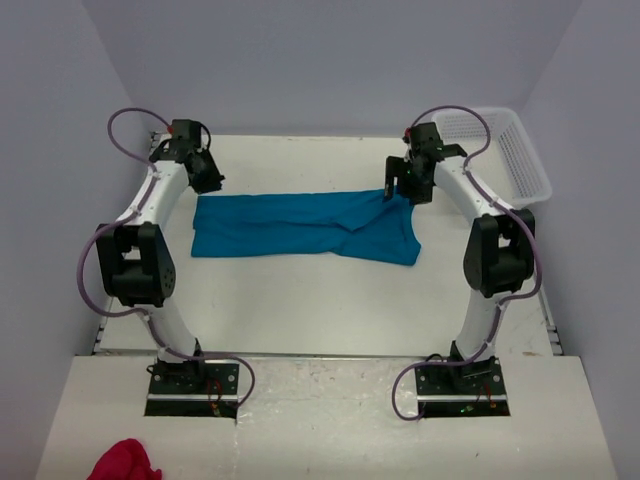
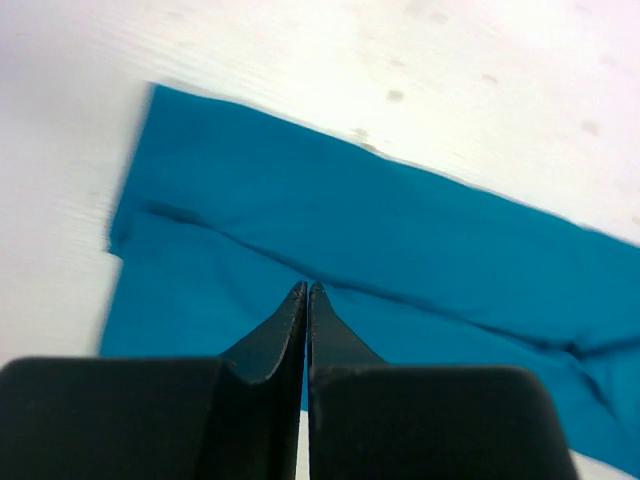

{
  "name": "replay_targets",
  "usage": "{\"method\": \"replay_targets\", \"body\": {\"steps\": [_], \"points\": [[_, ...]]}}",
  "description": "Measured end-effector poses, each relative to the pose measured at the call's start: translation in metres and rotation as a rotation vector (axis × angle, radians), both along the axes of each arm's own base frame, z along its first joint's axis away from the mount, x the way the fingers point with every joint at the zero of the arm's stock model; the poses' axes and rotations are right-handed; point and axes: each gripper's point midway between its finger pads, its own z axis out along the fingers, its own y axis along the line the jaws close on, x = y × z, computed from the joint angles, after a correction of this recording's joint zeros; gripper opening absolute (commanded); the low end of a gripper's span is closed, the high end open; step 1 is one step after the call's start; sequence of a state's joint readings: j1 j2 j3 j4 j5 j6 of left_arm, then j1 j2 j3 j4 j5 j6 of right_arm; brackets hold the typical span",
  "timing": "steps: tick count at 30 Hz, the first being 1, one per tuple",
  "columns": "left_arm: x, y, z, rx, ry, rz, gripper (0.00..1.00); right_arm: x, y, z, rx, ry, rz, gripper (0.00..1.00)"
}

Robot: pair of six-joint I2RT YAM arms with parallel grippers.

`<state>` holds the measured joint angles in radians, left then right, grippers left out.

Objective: Fold and stack the t-shirts
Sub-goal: Fold the other side of the tshirt into a rectangle, then rotate the tshirt 90 degrees

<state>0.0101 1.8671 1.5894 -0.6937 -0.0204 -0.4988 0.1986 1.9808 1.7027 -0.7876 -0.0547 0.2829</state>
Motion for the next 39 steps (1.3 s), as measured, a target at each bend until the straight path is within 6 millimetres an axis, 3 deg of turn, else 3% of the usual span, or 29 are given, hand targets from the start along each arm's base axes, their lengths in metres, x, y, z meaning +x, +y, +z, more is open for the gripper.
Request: {"method": "replay_targets", "body": {"steps": [4,6,9,12,14,19,27,33,39], "points": [[-0.012,-0.061,0.017,-0.087,-0.073,-0.132,0.00,-0.020,0.034,0.013,0.108,0.001,0.082,0.63],[-0.022,-0.091,0.009,-0.125,-0.064,-0.202,0.00,-0.024,0.054,0.013,0.140,0.004,0.130,0.58],[-0.042,-0.130,-0.010,-0.162,-0.012,-0.298,0.00,-0.033,0.082,0.005,0.161,0.028,0.196,0.44],[-0.057,-0.154,-0.018,-0.177,0.017,-0.363,0.00,-0.042,0.104,-0.005,0.179,0.059,0.243,0.10],[-0.062,-0.168,-0.019,-0.183,0.014,-0.402,0.00,-0.045,0.109,-0.012,0.181,0.078,0.246,0.00],[-0.066,-0.202,-0.029,-0.208,0.011,-0.483,0.00,-0.049,0.107,-0.025,0.175,0.106,0.235,0.00],[-0.083,-0.249,-0.085,-0.244,0.123,-0.583,0.00,-0.059,0.102,-0.041,0.158,0.138,0.227,0.00],[-0.091,-0.265,-0.090,-0.261,0.131,-0.611,0.00,-0.062,0.097,-0.057,0.132,0.164,0.216,0.00],[-0.089,-0.266,-0.090,-0.263,0.121,-0.613,0.00,-0.062,0.096,-0.080,0.119,0.204,0.211,0.00]]}}
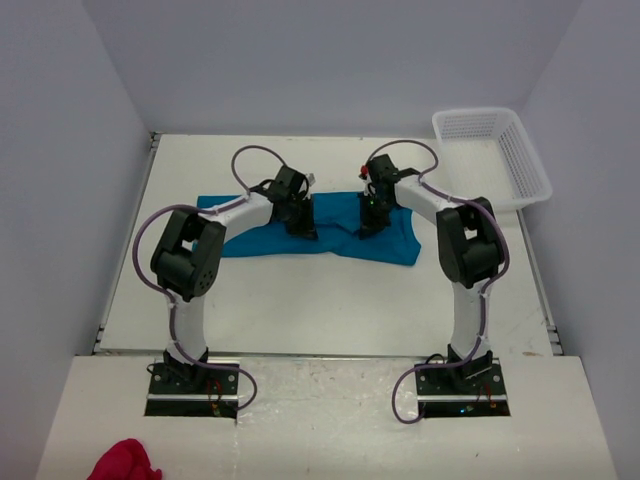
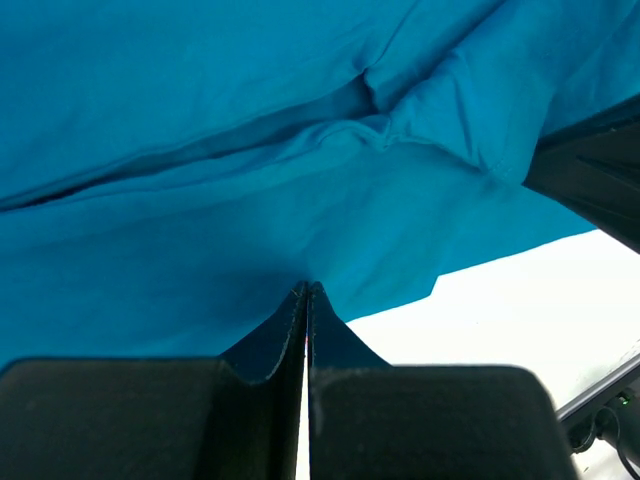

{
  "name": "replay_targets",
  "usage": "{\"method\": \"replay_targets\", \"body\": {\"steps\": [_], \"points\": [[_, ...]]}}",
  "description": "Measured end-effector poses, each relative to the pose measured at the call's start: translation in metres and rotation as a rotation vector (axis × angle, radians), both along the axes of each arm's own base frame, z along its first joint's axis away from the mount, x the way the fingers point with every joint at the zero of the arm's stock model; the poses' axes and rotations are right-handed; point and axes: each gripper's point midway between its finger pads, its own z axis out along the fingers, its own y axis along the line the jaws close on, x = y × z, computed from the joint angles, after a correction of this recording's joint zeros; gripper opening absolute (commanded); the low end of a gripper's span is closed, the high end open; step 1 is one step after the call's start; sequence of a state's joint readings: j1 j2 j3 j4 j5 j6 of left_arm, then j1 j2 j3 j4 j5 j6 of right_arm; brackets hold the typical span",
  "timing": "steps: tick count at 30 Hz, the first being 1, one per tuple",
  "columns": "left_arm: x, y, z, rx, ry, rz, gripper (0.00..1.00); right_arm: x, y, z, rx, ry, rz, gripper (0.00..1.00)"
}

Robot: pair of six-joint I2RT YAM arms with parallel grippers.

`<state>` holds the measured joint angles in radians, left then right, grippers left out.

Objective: Fold and stack the t-shirts
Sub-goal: Rotate the tshirt 90 degrees

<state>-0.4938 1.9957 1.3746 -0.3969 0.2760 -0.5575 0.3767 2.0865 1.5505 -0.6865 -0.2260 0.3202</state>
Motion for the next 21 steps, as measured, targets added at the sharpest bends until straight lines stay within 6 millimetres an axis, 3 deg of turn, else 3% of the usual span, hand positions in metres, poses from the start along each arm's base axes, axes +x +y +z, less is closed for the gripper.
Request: {"method": "replay_targets", "body": {"steps": [3,8,16,18,21], "points": [[-0.003,0.002,-0.005,0.003,0.005,0.000,0.00,0.000,-0.001,-0.010,-0.011,0.019,-0.001,0.00],[-0.016,0.010,-0.022,0.032,0.043,0.004,0.00,0.014,0.004,-0.007,-0.007,-0.003,-0.002,0.00],[-0.019,0.008,-0.024,0.005,0.011,0.003,0.00,0.029,0.010,-0.002,0.003,-0.028,-0.002,0.00],[-0.019,0.007,-0.024,-0.003,0.002,0.002,0.00,0.039,0.014,0.002,0.007,-0.040,0.001,0.00],[-0.022,0.006,-0.024,-0.012,-0.013,-0.004,0.00,0.075,0.028,0.017,0.023,-0.096,0.013,0.00]]}}
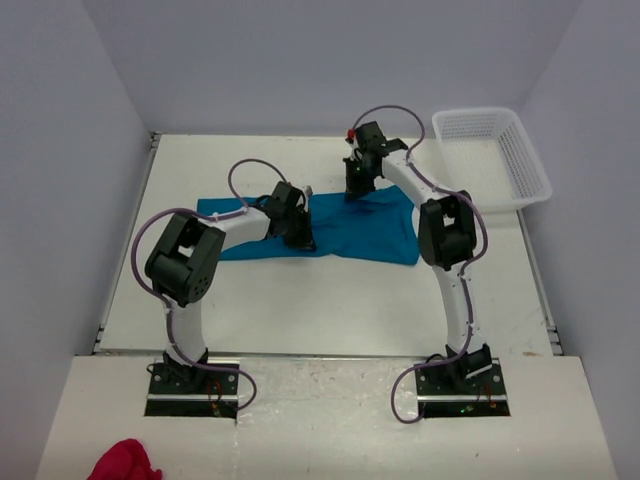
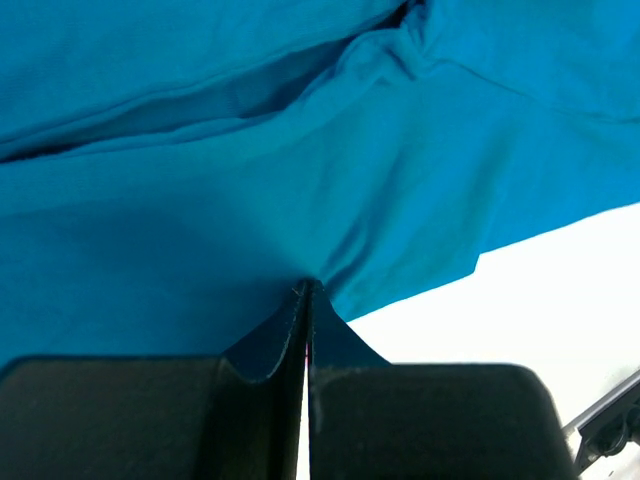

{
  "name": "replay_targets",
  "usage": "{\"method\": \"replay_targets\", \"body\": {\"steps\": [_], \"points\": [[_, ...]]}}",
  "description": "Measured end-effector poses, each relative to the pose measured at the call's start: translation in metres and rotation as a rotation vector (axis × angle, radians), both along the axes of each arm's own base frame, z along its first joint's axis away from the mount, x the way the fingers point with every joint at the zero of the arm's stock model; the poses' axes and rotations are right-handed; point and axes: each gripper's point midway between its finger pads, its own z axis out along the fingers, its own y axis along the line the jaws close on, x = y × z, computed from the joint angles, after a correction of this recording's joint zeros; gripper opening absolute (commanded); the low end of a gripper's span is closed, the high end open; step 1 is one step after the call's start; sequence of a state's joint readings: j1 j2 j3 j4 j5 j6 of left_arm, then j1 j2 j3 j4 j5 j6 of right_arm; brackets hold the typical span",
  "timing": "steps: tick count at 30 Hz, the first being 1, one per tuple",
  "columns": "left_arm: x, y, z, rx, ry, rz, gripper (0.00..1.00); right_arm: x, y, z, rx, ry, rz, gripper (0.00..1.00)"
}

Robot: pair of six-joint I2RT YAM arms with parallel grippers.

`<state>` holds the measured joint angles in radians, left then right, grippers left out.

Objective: Fold and stack the t-shirts
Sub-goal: Rotate the tshirt 90 degrees

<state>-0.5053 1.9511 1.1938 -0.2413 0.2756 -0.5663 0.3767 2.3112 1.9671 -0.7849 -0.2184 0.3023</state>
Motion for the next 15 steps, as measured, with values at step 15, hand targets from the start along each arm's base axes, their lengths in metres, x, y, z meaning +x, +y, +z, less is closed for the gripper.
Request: {"method": "replay_targets", "body": {"steps": [15], "points": [[-0.011,-0.006,0.001,0.015,-0.012,-0.023,0.00,-0.003,-0.015,0.079,0.015,-0.193,0.019,0.00]]}}
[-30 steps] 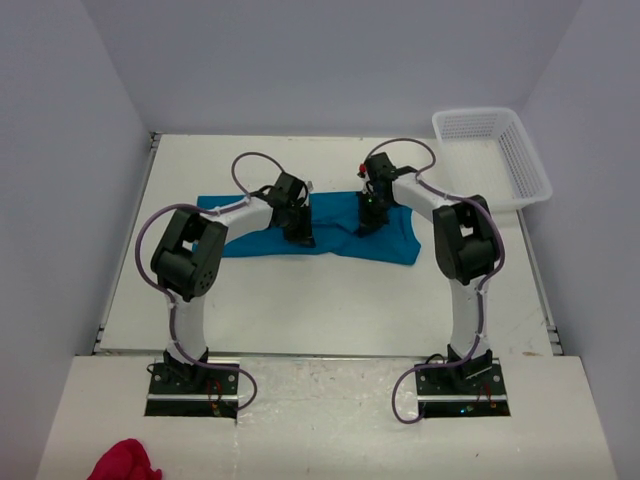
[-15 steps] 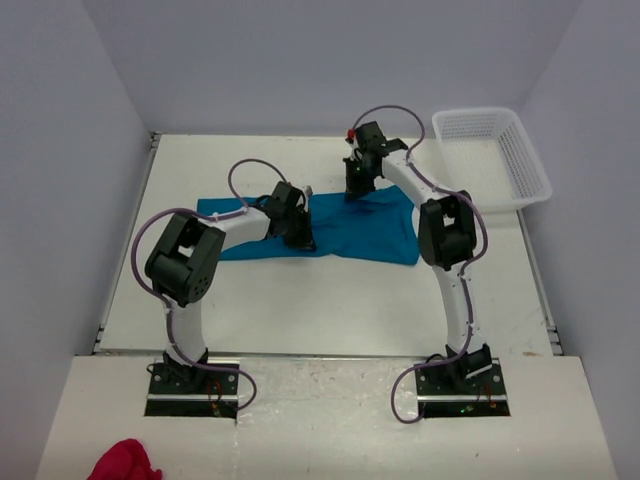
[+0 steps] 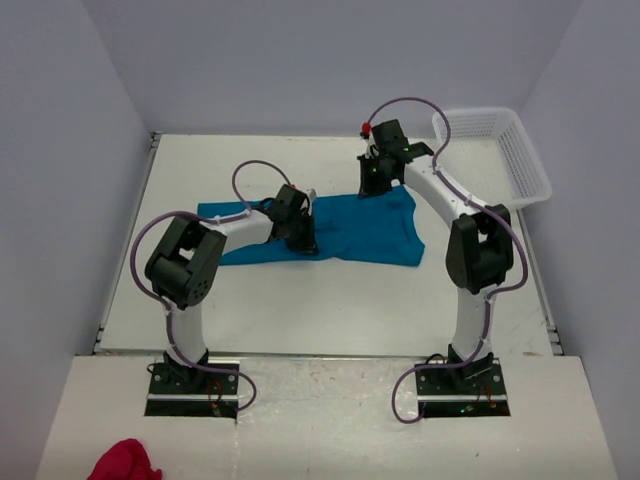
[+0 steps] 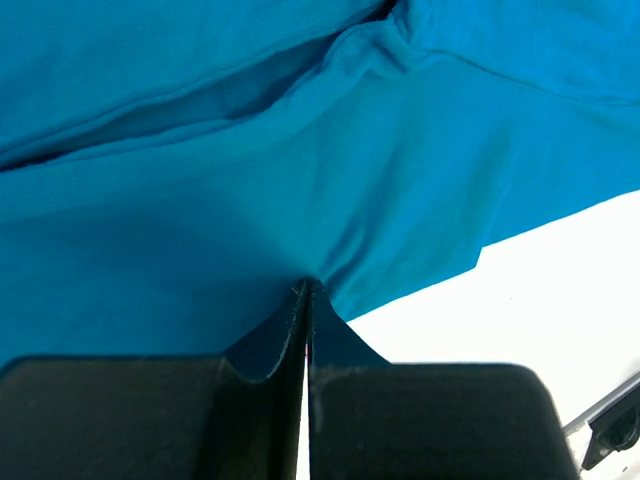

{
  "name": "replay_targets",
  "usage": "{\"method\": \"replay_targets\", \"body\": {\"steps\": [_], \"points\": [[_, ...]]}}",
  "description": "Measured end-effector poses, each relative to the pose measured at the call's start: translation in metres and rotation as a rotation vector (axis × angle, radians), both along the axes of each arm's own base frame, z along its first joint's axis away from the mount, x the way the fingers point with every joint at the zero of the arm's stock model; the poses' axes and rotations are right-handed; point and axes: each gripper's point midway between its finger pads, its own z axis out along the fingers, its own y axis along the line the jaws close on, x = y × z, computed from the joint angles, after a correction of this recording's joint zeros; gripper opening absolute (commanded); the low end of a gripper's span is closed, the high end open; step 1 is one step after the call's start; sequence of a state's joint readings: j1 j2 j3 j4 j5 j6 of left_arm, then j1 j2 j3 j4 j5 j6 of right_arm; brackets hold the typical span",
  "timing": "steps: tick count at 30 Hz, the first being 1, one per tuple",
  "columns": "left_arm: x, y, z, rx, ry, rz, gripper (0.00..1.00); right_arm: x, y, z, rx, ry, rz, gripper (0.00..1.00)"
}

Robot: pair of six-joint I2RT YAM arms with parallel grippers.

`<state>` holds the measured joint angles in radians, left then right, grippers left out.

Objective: Fold and stack the t-shirts
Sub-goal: Rotate the tshirt 90 degrees

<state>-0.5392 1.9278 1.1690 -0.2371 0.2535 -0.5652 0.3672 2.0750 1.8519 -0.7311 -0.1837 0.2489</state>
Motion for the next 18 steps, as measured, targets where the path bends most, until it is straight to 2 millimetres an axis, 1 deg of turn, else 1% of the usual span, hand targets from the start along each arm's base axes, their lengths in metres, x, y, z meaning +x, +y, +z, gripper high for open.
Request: {"method": "replay_targets", "body": {"steps": [2,7,9,12,15,18], "points": [[-0.001,-0.001,0.000,0.006,-0.001,-0.001,0.00,-0.015,-0.011,-0.003,-0.020,0.002,-0.015,0.00],[-0.003,0.002,0.001,0.046,-0.015,0.007,0.00,-0.062,-0.036,-0.032,-0.064,0.073,-0.054,0.00],[-0.006,0.008,0.002,0.084,-0.019,0.010,0.00,-0.076,-0.041,-0.042,-0.066,0.099,-0.068,0.00],[-0.010,0.018,0.006,0.143,-0.028,0.003,0.00,-0.096,-0.047,-0.049,-0.060,0.117,-0.080,0.00],[-0.003,0.020,0.023,0.169,-0.062,-0.018,0.00,-0.114,-0.051,-0.048,-0.042,0.120,-0.085,0.00],[0.017,0.009,0.054,0.147,-0.133,-0.043,0.00,-0.123,-0.053,-0.040,-0.022,0.101,-0.098,0.00]]}}
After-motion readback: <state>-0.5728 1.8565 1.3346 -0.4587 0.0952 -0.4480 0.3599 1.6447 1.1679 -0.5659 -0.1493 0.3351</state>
